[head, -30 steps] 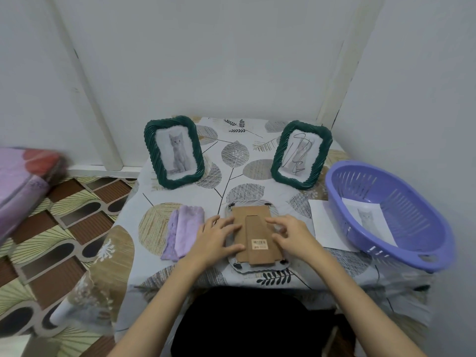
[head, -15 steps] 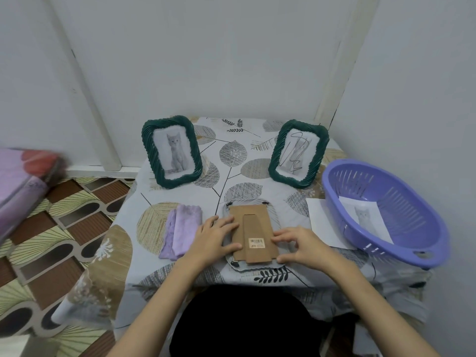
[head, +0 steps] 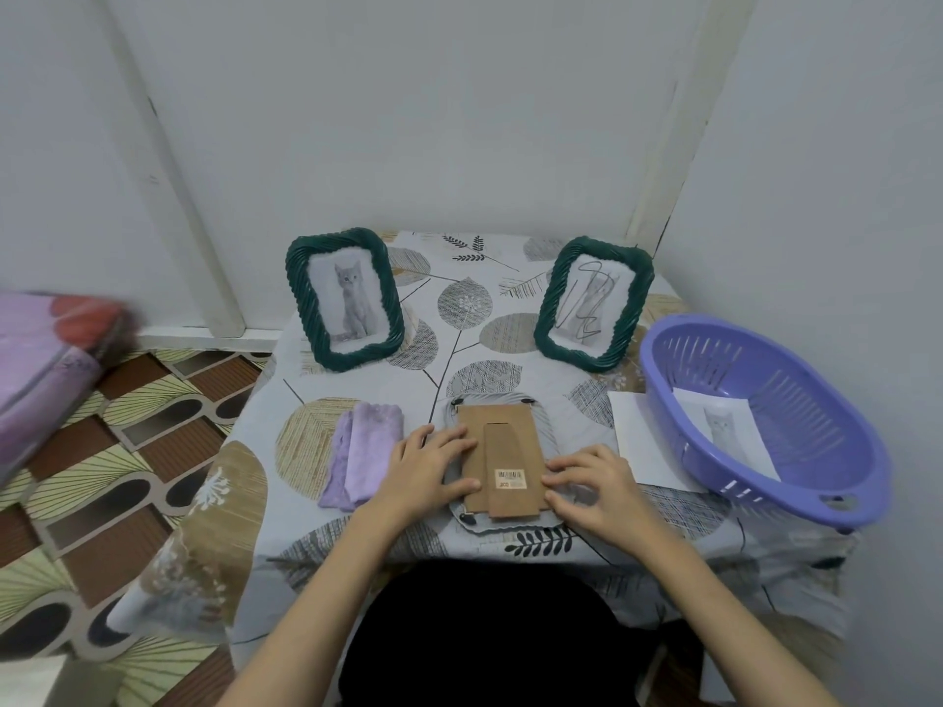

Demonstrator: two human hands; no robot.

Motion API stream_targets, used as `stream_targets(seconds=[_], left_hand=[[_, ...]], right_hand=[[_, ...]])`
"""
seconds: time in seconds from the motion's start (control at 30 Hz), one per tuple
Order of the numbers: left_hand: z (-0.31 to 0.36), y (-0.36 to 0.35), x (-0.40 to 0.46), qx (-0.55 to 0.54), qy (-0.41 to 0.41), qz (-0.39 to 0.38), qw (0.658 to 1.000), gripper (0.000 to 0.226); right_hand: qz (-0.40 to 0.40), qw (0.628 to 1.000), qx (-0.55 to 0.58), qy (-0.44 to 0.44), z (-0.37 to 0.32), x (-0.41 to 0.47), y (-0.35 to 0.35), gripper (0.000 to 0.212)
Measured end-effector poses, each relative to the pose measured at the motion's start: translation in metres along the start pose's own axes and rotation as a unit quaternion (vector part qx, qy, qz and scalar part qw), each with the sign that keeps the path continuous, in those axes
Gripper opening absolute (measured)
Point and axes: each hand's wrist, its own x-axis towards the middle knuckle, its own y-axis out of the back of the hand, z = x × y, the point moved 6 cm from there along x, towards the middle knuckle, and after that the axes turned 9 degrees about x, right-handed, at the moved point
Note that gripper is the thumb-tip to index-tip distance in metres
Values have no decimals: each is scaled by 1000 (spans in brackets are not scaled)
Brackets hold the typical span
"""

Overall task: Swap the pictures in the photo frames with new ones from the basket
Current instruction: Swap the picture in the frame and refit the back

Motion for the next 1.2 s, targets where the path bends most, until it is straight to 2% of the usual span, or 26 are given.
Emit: stream_targets(seconds=[0.1,0.2,0.33,0.5,0.57,0.9,1.0,1.1,1.2], left_hand=[[1,0,-1,5,-1,-1,1000,62],[7,3,-4,-3,-12,14,1000,60],[12,10,-16,-164,-10,28,986,50],[14,4,-33,-165,-49,-28,985,63],[15,5,-36,-157,-57,-29,986,64],[14,7,-41,-114,-68,66,989,48],[14,7,-42,-117,-71,73,988,44],[12,7,-44,-163,-54,71,983,44],[8,14,-43,-235,-18,105,966,40]], right_hand=[[28,996,58,-57,6,-3,2,15],[45,990,97,-91,6,-11,0,27],[12,992,34,-120,4,-17,-13,37],[-4,991,-49,-124,5,-23,-27,42],[2,990,-69,-126,4,-26,-31,44],[18,988,-96,-123,-5,-32,-44,38],[21,987,-100,-125,-6,-32,-44,37],[14,987,-94,-132,-5,-33,-43,40],[22,987,-61,-145,-2,-30,-37,52]])
